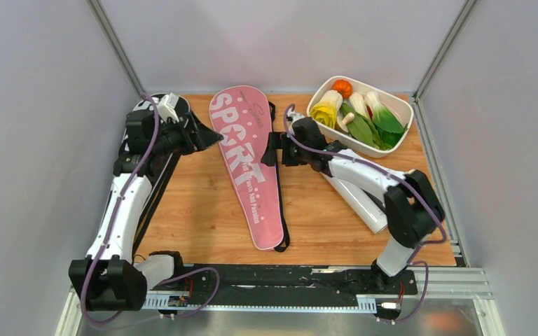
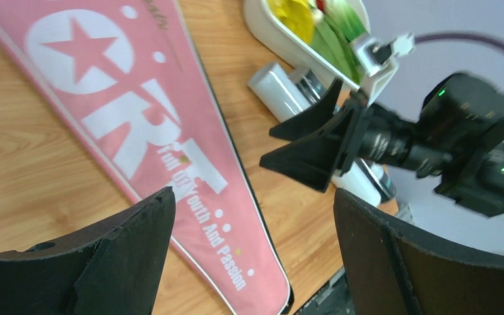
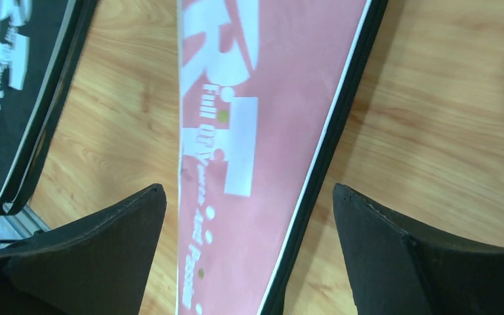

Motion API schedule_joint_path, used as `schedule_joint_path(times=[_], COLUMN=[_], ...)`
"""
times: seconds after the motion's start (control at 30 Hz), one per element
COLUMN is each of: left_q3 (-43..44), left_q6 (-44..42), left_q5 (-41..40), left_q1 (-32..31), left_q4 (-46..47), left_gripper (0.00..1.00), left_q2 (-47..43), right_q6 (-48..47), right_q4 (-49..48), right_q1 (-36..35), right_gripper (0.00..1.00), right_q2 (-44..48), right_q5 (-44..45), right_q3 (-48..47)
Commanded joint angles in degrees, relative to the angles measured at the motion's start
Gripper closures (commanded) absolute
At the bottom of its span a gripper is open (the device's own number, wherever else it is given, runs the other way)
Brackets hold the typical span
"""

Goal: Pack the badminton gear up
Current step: Place the racket bag at the center of the board, then reset both arms

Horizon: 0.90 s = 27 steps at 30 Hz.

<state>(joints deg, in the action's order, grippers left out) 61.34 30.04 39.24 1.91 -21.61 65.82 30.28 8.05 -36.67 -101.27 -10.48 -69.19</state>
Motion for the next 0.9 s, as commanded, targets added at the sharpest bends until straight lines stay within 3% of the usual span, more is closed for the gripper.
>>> schedule_joint_path(times=[0.0, 0.2, 0.37, 0.47, 0.63, 0.87], left_q3=[-2.0, -2.7, -7.5, -8.3, -9.7, -11.9], left_q6=[-2.5, -2.7, -1.1, -1.8, -3.0, -4.3], left_q5=[3.9, 4.9, 3.6, 2.8, 1.5, -1.0], left_q1=[-6.6, -14.9, -17.3, -17.6, -17.6, -17.6], left_q4=[9.5, 13.3, 25.0, 26.1, 23.0, 19.5], left_gripper=[0.06, 0.06, 0.06, 0.05, 0.05, 0.06], left_q2=[-4.6, -6.0, -9.2, -9.1, -8.2, -10.7], right_q6=[-11.6, -9.7, -9.5, -8.2, -7.6, -8.7], right_q4=[10.7, 13.9, 12.6, 12.7, 12.7, 12.7], right_q1=[-0.1, -1.1, -1.5, -1.5, -1.5, -1.5], right_gripper=[0.00, 0.00, 0.00, 0.00, 0.00, 0.00], right_q2=[14.2, 32.6, 46.1, 53.5, 60.4, 63.0], right_q5=[2.7, 7.8, 13.4, 15.1, 17.5, 19.4], right_q3=[0.1, 8.6, 18.4, 19.7, 20.1, 19.7])
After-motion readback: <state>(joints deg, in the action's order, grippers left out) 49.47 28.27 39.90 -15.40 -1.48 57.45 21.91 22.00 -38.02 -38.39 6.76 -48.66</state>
